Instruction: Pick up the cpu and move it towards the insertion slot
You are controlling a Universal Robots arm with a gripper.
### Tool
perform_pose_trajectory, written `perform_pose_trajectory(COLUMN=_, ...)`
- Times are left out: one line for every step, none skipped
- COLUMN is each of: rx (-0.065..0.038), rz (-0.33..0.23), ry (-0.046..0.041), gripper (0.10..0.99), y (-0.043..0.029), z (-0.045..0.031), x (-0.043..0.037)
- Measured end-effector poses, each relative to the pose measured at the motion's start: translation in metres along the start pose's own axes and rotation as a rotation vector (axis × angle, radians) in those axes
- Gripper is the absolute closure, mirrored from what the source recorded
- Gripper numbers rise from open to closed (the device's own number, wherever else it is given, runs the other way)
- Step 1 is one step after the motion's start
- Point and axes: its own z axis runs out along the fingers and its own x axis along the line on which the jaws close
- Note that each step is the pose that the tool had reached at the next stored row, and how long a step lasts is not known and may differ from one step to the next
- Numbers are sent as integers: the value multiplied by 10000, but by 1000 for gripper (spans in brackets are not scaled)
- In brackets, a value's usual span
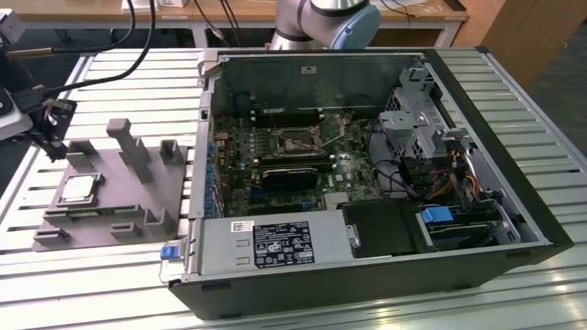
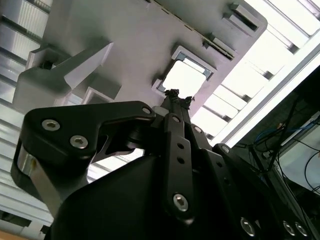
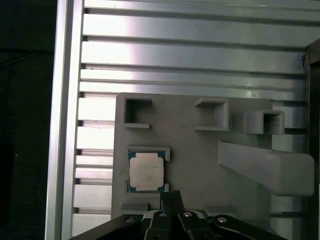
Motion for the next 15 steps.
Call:
perform_pose_trajectory(rx=0, rz=0, ry=8, gripper=984, y=-1, z=19, x=3)
perform_pose_trajectory(rx=0, rz=1, ry=14, gripper=984, y=-1, z=37, x=6)
perform_pose_trajectory(rx=-1, rz=2, ry=20, gripper=984, y=-2, z=55, x=9)
perform_pose_trajectory(rx=-1, rz=2, ry=26, gripper=984, y=-3, z=73, x=13)
perform_pose_trajectory(rx=-1, rz=3, ry=31, gripper=984, y=-3, z=90, x=18)
perform_pose_trajectory(rx=-1, rz=4, ry=36, gripper=984, y=-4, z=108, x=24)
perform_pose_trajectory(rx=-1, rz=4, ry=40, gripper=984, y=-5, z=127, x=31)
perform_pose_trajectory(rx=-1, rz=5, ry=42, gripper=984, y=-5, z=145, x=37)
perform_pose_trajectory(rx=-1, rz=5, ry=45, gripper=984, y=-6, z=162, x=43)
perform_pose_trajectory(rx=-1, rz=6, ry=46, gripper=984, y=-6, z=180, x=50)
perform_pose_trajectory(rx=-1, rz=7, ry=47, gripper=984, y=-7, z=198, x=58)
perform_pose_trajectory(rx=-1, rz=7, ry=49, gripper=984, y=-8, z=215, x=67)
perform_pose_trajectory(rx=0, rz=8, ry=51, gripper=984, y=-8, z=233, x=78)
perform_pose_trajectory(rx=-1, rz=9, ry=49, gripper=984, y=-9, z=249, x=87)
perform_pose_trajectory(rx=0, rz=10, ry=49, gripper=984, y=-9, z=266, x=98)
